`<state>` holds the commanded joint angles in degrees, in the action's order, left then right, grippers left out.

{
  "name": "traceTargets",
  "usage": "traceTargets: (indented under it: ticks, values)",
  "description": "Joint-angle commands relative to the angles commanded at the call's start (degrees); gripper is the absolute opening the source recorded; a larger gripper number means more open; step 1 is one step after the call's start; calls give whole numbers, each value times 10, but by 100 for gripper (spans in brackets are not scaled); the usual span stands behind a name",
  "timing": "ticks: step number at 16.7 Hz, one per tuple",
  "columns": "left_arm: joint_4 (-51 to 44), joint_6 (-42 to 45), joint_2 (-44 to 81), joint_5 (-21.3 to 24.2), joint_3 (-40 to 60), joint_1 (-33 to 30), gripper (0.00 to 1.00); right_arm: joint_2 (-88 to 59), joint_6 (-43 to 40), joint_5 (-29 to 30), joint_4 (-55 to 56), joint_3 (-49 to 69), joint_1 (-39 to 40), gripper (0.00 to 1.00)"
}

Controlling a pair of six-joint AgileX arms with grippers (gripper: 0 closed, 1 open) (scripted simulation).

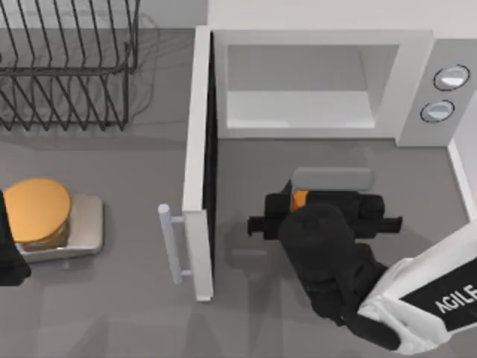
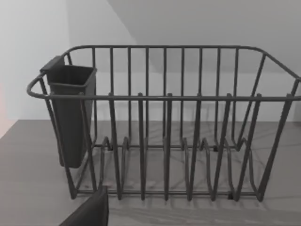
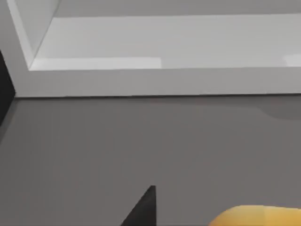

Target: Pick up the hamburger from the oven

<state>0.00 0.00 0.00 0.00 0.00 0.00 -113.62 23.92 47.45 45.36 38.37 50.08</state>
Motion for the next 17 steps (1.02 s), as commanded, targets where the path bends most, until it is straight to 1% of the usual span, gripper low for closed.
traceTargets:
  ticks: [3, 7, 17]
  values:
    - [0, 0, 0, 0, 0, 0, 100, -28, -1, -1, 35, -15, -2, 0]
    - [0, 0, 0, 0, 0, 0, 100, -28, -1, -1, 36, -16, -2, 0]
    - [0, 0, 0, 0, 0, 0, 100, -28, -1, -1, 36, -16, -2, 75]
